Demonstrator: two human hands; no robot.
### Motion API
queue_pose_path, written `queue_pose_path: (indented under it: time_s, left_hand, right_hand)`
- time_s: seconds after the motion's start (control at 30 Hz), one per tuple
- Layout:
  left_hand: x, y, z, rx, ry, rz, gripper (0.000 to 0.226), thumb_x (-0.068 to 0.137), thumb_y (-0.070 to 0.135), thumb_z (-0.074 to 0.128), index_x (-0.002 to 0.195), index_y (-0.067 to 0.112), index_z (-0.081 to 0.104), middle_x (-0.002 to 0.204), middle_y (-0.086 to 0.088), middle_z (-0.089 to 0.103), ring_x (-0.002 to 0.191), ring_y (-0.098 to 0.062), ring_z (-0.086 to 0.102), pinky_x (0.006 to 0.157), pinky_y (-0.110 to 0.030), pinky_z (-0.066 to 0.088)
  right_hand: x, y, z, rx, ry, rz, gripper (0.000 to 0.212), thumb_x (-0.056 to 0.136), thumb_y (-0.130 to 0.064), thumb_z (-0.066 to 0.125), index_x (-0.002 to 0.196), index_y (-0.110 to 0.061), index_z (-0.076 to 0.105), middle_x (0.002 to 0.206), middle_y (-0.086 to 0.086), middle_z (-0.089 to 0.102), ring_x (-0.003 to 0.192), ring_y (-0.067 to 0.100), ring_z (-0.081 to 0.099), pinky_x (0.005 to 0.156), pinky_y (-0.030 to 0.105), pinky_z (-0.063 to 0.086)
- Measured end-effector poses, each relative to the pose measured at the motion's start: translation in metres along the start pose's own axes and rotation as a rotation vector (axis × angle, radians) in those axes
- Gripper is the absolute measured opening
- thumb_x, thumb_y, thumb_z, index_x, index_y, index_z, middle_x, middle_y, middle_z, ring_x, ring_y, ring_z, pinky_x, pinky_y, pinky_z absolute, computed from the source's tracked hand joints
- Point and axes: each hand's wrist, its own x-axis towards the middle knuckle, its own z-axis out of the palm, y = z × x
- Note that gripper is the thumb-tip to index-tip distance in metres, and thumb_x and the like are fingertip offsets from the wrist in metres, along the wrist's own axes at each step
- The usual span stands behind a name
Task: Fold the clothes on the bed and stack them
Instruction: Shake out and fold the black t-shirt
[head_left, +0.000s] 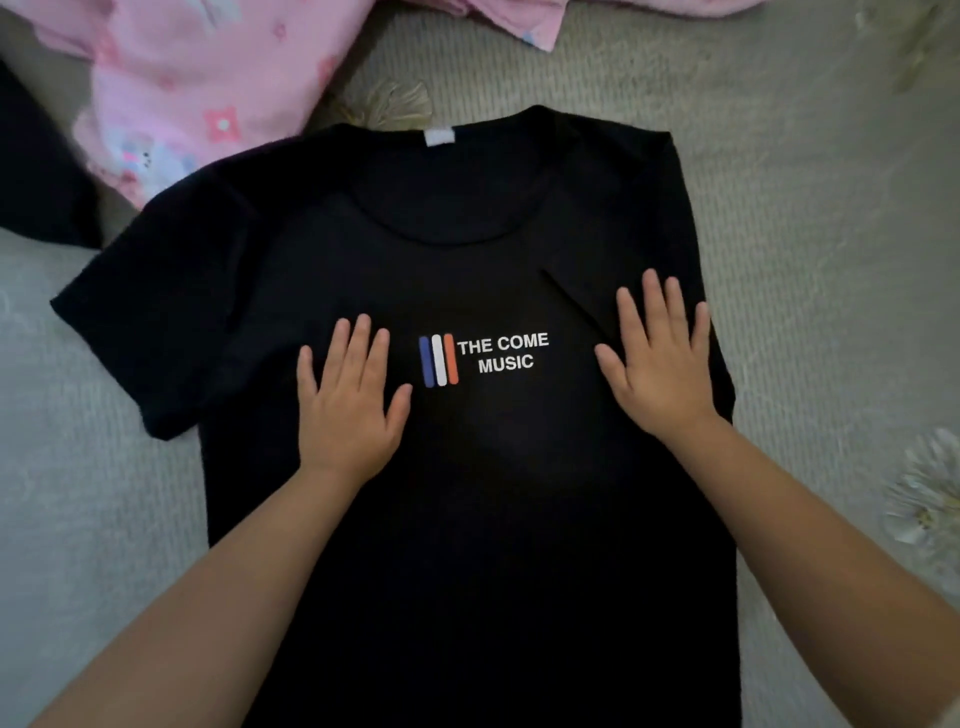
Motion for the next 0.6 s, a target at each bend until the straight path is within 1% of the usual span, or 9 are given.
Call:
queue_pose_path:
  time_s: [0.07,0.17,0.2,0.27,0.33,0.4,0.5,0.53,0.6]
  left_hand:
    - [0.002,-0.002,0.000,-0.021,0.004,0.007,0.057,0.090,0.027,0.052,0.138,0.002,0.034,0.148,-0.017,0.028,0.139,-0.028,0.018,0.110,-0.050,0.005]
    - [0.002,-0.004,-0.005,-0.110,0.020,-0.013,0.055,0.093,0.027,0.047,0.140,0.005,0.030,0.150,-0.012,0.024,0.141,-0.024,0.013,0.112,-0.041,-0.002]
    - [0.001,-0.005,-0.012,-0.196,0.043,-0.031,0.053,0.093,0.023,0.047,0.139,0.003,0.032,0.149,-0.014,0.025,0.140,-0.025,0.014,0.112,-0.040,0.000]
    - [-0.002,-0.014,-0.027,-0.333,0.136,-0.078,0.048,0.092,0.019,0.044,0.133,-0.005,0.039,0.143,-0.021,0.035,0.136,-0.029,0.020,0.110,-0.043,0.010]
    - [-0.006,-0.033,-0.042,-0.320,0.283,-0.151,0.047,0.089,0.018,0.043,0.126,-0.010,0.045,0.135,-0.028,0.042,0.130,-0.036,0.028,0.106,-0.048,0.021]
    - [-0.007,-0.058,-0.052,-0.320,0.365,-0.322,0.047,0.090,0.014,0.048,0.131,-0.008,0.040,0.139,-0.027,0.036,0.134,-0.038,0.026,0.109,-0.045,0.019]
    - [-0.001,-0.095,-0.061,-0.440,0.353,-0.682,0.060,0.092,0.018,0.051,0.142,0.001,0.023,0.148,-0.021,0.021,0.138,-0.032,0.017,0.112,-0.038,0.016]
    - [0.004,-0.105,-0.064,-0.488,0.356,-0.779,0.064,0.091,0.022,0.052,0.143,0.002,0.019,0.148,-0.019,0.021,0.137,-0.031,0.019,0.112,-0.037,0.019]
    - [0.015,-0.125,-0.069,-0.574,0.355,-0.951,0.072,0.090,0.029,0.054,0.144,0.004,0.014,0.147,-0.016,0.023,0.135,-0.029,0.025,0.110,-0.037,0.025]
  right_hand:
    - [0.000,-0.007,-0.001,-0.001,-0.001,0.051,0.062,0.097,-0.043,0.032,0.146,-0.011,0.013,0.155,0.015,0.004,0.143,0.031,-0.002,0.112,0.047,-0.007]
    - [-0.002,-0.030,-0.008,0.054,0.063,0.115,0.057,0.096,-0.031,0.041,0.143,-0.003,0.025,0.152,0.022,0.014,0.141,0.036,0.007,0.111,0.053,-0.001]
    - [-0.002,-0.046,-0.010,0.085,0.107,0.068,0.054,0.094,-0.027,0.046,0.139,0.000,0.032,0.148,0.025,0.021,0.139,0.040,0.014,0.110,0.055,0.003]
    - [0.001,-0.089,-0.011,0.124,0.176,-0.108,0.049,0.088,-0.020,0.052,0.129,0.005,0.046,0.139,0.030,0.036,0.132,0.046,0.029,0.105,0.057,0.012]
    - [0.013,-0.134,-0.008,0.140,0.214,-0.236,0.047,0.084,-0.020,0.053,0.125,0.004,0.052,0.135,0.028,0.043,0.128,0.046,0.036,0.102,0.057,0.017]
    - [0.031,-0.176,-0.004,0.172,0.164,-0.276,0.049,0.089,-0.025,0.050,0.132,-0.002,0.046,0.143,0.023,0.036,0.135,0.041,0.028,0.107,0.057,0.013]
    - [0.051,-0.208,0.012,0.109,0.063,-0.237,0.056,0.096,-0.039,0.036,0.145,-0.016,0.024,0.154,0.010,0.013,0.143,0.029,0.005,0.111,0.052,-0.003]
    - [0.053,-0.211,0.017,0.075,0.057,-0.226,0.057,0.096,-0.042,0.034,0.145,-0.018,0.021,0.155,0.008,0.011,0.143,0.028,0.003,0.111,0.052,-0.005]
    - [0.056,-0.212,0.021,0.052,0.068,-0.206,0.058,0.094,-0.044,0.033,0.145,-0.018,0.024,0.155,0.008,0.014,0.143,0.028,0.006,0.111,0.052,-0.005]
